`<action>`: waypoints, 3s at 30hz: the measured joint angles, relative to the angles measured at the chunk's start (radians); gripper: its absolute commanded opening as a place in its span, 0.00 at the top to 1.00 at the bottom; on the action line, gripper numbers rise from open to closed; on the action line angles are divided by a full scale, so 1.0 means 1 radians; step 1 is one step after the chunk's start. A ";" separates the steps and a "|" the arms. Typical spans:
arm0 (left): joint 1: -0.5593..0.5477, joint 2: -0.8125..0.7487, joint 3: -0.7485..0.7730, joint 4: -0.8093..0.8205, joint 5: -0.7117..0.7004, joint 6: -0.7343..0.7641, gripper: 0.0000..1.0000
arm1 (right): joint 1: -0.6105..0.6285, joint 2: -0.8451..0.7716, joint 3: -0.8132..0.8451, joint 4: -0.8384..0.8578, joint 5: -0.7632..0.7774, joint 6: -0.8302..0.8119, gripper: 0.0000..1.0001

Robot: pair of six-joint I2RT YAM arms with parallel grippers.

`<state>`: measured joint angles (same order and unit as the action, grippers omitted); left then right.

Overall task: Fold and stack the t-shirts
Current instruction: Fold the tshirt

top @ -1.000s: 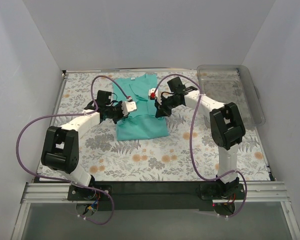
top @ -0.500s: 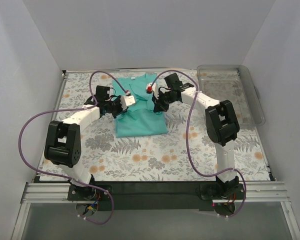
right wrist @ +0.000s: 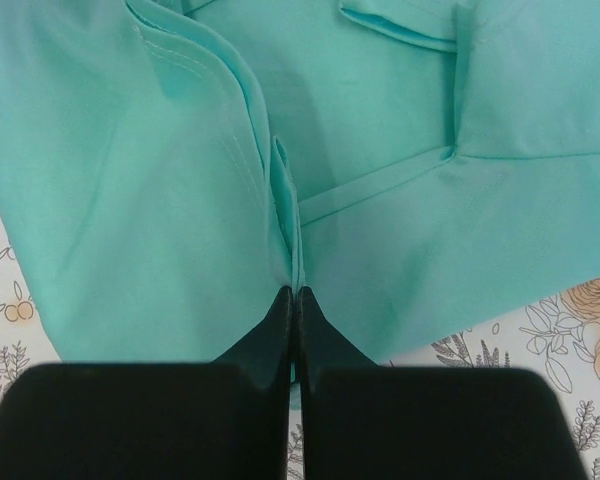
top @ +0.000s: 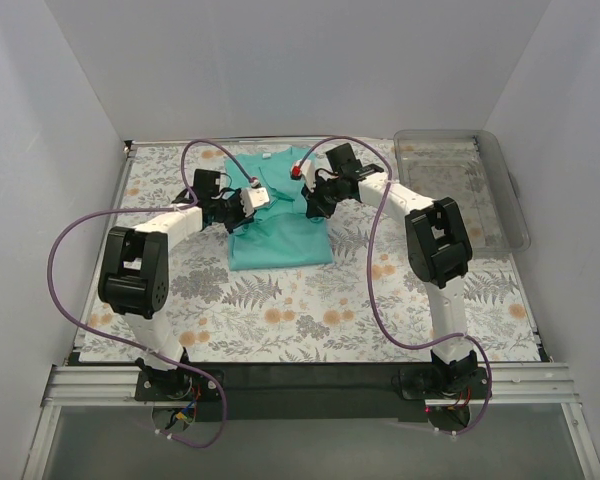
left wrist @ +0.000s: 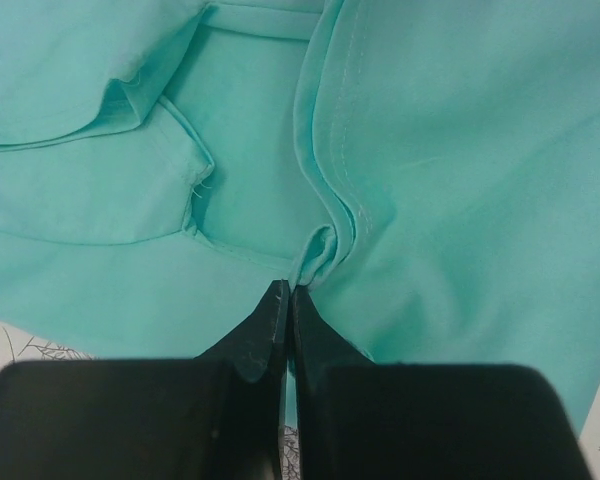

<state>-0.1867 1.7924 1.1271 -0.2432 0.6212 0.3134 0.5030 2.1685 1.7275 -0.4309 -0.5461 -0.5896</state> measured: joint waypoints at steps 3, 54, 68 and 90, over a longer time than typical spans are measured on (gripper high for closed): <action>0.003 0.017 0.018 0.005 0.000 -0.004 1.00 | -0.001 0.000 0.001 0.020 0.021 0.020 0.99; 0.054 0.192 0.085 0.236 -0.116 -0.226 0.54 | -0.003 0.225 0.235 0.244 0.386 0.349 0.40; 0.054 0.125 0.109 0.393 -0.338 -0.374 0.31 | -0.006 0.140 0.154 0.315 0.386 0.317 0.27; 0.048 -0.002 -0.025 0.251 -0.077 -0.945 0.92 | -0.055 -0.104 -0.192 0.172 -0.179 0.112 0.86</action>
<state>-0.1383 1.7908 1.1023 0.0074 0.5438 -0.6315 0.4480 2.0647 1.5360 -0.2584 -0.7250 -0.4778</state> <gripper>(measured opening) 0.092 0.135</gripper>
